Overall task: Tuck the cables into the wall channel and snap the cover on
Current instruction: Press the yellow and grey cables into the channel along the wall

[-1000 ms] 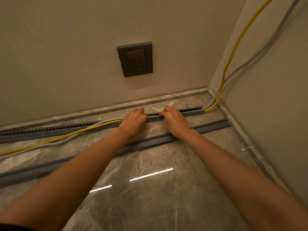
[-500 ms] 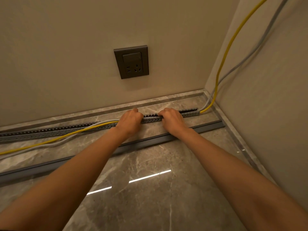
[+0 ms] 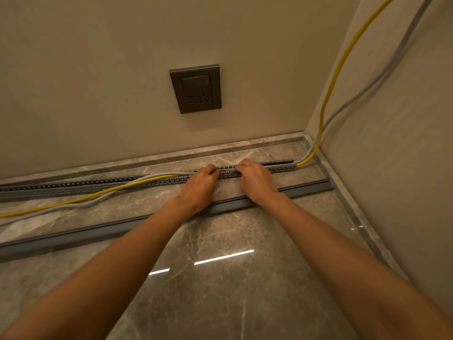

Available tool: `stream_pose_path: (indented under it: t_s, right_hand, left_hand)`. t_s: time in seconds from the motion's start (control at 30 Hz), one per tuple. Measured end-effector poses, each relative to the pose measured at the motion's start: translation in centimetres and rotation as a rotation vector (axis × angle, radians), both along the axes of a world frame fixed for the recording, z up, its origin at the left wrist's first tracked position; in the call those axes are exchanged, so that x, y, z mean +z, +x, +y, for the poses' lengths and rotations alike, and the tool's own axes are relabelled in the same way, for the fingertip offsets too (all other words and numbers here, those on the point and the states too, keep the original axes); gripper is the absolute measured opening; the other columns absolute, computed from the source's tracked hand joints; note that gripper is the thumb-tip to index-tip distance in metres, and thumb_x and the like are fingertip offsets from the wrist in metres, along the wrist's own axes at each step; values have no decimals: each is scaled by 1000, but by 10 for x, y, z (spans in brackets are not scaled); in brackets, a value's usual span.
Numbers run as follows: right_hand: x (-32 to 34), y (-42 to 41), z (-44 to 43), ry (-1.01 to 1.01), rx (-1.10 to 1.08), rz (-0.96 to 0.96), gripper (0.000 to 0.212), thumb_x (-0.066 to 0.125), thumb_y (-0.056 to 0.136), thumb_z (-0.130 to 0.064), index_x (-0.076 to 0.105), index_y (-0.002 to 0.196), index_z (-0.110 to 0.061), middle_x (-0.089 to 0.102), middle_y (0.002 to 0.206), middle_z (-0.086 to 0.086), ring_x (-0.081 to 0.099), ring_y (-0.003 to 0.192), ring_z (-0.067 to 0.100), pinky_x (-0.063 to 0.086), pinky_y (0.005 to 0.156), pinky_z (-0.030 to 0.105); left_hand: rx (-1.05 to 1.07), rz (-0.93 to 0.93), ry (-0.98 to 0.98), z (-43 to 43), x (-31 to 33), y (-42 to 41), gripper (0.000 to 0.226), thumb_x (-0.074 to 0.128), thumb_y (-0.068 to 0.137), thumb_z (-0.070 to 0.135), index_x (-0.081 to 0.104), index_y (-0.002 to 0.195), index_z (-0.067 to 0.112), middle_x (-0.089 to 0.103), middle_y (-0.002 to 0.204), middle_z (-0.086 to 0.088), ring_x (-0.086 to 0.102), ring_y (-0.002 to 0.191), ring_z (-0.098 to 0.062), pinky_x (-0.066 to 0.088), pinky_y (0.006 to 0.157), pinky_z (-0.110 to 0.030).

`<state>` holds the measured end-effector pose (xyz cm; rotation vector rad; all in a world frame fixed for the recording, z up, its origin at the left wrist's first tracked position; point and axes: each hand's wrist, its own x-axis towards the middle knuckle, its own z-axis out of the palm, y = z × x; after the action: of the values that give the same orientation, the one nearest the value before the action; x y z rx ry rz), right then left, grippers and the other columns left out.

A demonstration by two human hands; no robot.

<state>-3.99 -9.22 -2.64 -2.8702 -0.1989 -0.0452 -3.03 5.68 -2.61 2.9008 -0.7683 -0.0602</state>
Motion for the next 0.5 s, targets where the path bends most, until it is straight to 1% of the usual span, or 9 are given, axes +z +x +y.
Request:
stream_pose_path:
  t_s: [0.13, 0.3, 0.4, 0.47, 0.5]
  right_hand:
    - [2, 3, 0, -14, -39, 29, 31, 47, 92, -4, 63, 118, -4, 61, 121, 12, 61, 106, 33, 50, 91, 38]
    - [8, 1, 7, -79, 8, 22, 29, 47, 90, -3, 61, 114, 3, 55, 125, 17, 54, 112, 33, 46, 92, 39]
    - [11, 3, 3, -64, 30, 68, 29, 48, 90, -3, 60, 115, 4, 53, 126, 17, 50, 115, 33, 44, 94, 40]
    - [14, 5, 1, -48, 37, 95, 29, 48, 90, -3, 61, 114, 4, 52, 125, 18, 49, 115, 34, 44, 94, 42]
    - [16, 4, 2, -50, 35, 97, 28, 48, 89, -2, 61, 113, 4, 53, 124, 18, 50, 114, 34, 43, 93, 42]
  left_hand:
    - [99, 22, 33, -10, 3, 1, 39, 49, 89, -3, 51, 127, 1, 53, 129, -15, 54, 114, -31, 47, 96, -37]
    - [159, 33, 91, -18, 0, 1, 37, 49, 91, 5, 47, 128, 0, 50, 128, -18, 49, 115, -31, 41, 98, -38]
    - [164, 80, -14, -12, 2, 2, 38, 48, 90, 0, 49, 128, -1, 48, 128, -19, 48, 116, -32, 40, 102, -36]
    - [179, 54, -90, -2, 7, 3, 37, 49, 87, -6, 53, 124, -4, 48, 126, -21, 50, 114, -33, 40, 101, -36]
    - [204, 26, -111, 4, 9, 3, 36, 49, 87, -8, 54, 122, -5, 49, 126, -21, 51, 113, -35, 41, 99, -38]
